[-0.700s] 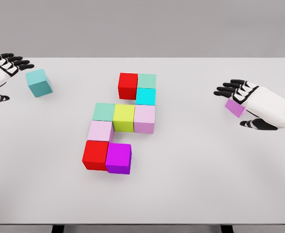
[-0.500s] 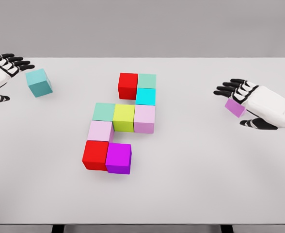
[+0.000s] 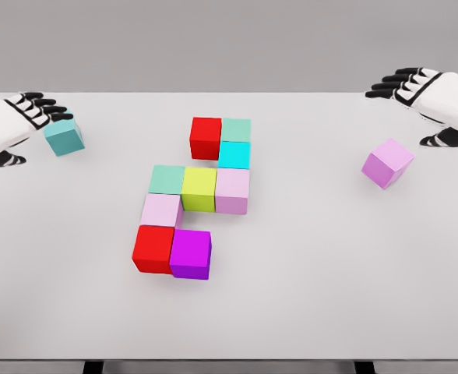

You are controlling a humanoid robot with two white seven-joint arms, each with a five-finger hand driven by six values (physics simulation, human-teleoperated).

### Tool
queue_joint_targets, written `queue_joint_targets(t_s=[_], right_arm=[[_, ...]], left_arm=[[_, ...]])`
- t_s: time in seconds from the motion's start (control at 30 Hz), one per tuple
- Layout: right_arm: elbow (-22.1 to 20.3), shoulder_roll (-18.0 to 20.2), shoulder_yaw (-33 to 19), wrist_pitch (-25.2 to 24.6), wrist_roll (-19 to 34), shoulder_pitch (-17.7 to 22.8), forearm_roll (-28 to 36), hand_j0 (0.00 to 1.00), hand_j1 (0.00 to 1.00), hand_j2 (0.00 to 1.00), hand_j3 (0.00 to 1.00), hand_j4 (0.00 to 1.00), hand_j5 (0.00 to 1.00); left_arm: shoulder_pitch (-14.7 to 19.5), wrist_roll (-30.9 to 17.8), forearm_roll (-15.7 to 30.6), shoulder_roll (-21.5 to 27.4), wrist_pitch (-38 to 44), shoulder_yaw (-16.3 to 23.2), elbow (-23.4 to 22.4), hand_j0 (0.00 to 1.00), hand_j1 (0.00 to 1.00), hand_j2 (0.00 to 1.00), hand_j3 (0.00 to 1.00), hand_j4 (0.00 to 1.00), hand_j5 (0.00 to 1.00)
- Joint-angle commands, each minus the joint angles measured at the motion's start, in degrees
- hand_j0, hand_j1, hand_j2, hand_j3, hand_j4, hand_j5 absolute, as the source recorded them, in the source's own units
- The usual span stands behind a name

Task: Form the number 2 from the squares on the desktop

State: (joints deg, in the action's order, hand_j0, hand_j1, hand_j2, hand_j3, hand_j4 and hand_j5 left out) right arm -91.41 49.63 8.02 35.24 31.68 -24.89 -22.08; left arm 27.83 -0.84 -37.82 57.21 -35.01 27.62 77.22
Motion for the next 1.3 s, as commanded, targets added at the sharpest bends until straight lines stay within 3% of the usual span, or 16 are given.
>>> queue_joint_targets(t_s=[0.0, 0.07, 0.17, 0.3, 0.43, 0.57, 0.93, 1.27], right_arm=[[4.6, 0.4, 8.9, -0.2, 3.3, -2.4, -0.2, 1.00, 1.00, 1.00, 1.00, 1.00, 1.00], [8.3, 1.3, 18.4, -0.2, 3.3, -10.8, -0.2, 1.00, 1.00, 1.00, 1.00, 1.00, 1.00], [11.1, 2.4, 26.4, -0.2, 3.3, -16.7, -0.2, 0.99, 0.99, 0.99, 0.99, 0.99, 0.99], [13.5, 2.9, 29.9, -0.2, 3.3, -20.4, -0.4, 0.99, 0.99, 0.99, 0.99, 0.99, 0.99], [14.2, 5.9, 32.8, -0.2, 3.3, -23.7, -1.3, 0.99, 0.99, 0.99, 0.99, 0.99, 0.99], [14.7, 5.3, 35.9, -0.2, 3.3, -24.2, -3.8, 0.99, 0.99, 0.99, 0.99, 0.99, 0.99], [26.1, -3.2, 38.0, -0.2, 3.3, -25.5, -9.7, 0.98, 0.98, 0.98, 0.98, 0.98, 0.98], [29.1, -5.4, 38.7, -0.2, 3.3, -25.4, -13.1, 0.97, 0.97, 0.97, 0.97, 0.97, 0.97]], left_arm=[[0.4, 0.1, 0.3, 0.0, 0.0, 3.5, -2.2, 1.00, 1.00, 1.00, 1.00, 1.00, 1.00], [3.5, 0.1, 0.5, -1.0, 0.0, 6.5, -4.7, 1.00, 1.00, 1.00, 1.00, 1.00, 1.00], [6.1, 0.1, 0.6, -2.7, 0.0, 8.7, -7.2, 1.00, 1.00, 1.00, 1.00, 1.00, 1.00], [7.4, 0.3, 1.0, -2.8, 0.0, 9.6, -7.7, 1.00, 1.00, 1.00, 1.00, 1.00, 1.00], [11.9, 0.4, 1.3, -6.4, 0.0, 13.7, -14.1, 1.00, 1.00, 1.00, 1.00, 1.00, 1.00], [13.7, 0.5, 3.7, -7.4, 0.0, 15.5, -17.8, 1.00, 1.00, 1.00, 1.00, 1.00, 1.00], [17.7, 0.6, 5.6, -10.2, 0.0, 19.1, -25.2, 1.00, 1.00, 1.00, 1.00, 1.00, 1.00], [19.8, 0.4, 5.5, -11.7, 0.0, 21.5, -28.4, 1.00, 1.00, 1.00, 1.00, 1.00, 1.00]])
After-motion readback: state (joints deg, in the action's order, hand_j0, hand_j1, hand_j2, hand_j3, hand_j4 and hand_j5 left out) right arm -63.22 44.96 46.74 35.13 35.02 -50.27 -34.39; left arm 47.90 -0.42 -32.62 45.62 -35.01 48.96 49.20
